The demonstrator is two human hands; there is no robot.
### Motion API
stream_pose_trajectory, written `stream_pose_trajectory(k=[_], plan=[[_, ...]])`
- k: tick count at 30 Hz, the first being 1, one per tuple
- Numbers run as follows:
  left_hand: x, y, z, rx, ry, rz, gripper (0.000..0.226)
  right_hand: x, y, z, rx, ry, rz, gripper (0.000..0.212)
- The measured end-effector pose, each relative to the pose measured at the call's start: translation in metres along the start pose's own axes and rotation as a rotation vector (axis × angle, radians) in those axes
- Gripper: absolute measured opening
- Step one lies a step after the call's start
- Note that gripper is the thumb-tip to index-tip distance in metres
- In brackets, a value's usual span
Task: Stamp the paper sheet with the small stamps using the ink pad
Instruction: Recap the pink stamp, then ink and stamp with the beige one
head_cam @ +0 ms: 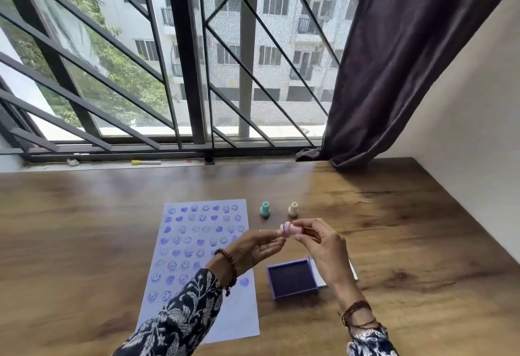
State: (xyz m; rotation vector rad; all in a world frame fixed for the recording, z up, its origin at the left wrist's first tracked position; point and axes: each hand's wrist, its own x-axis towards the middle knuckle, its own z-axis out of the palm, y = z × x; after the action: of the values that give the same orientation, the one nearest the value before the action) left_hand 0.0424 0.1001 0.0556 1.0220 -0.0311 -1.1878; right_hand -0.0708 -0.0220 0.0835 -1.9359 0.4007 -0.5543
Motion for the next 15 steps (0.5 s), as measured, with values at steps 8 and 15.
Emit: stream_pose_trajectory(k=[8, 15], plan=[[0.01, 0.007, -0.001, 0.215, -0.046, 0.023, 0.011, 0.017, 0.001, -0.015, -0.147, -0.186, 0.035, 0.018], [0.027, -0.003, 0.02, 0.118, -0.059, 0.026, 0.018, 0.018, 0.02, -0.028, 0.32, -0.106, 0.212, 0.018]])
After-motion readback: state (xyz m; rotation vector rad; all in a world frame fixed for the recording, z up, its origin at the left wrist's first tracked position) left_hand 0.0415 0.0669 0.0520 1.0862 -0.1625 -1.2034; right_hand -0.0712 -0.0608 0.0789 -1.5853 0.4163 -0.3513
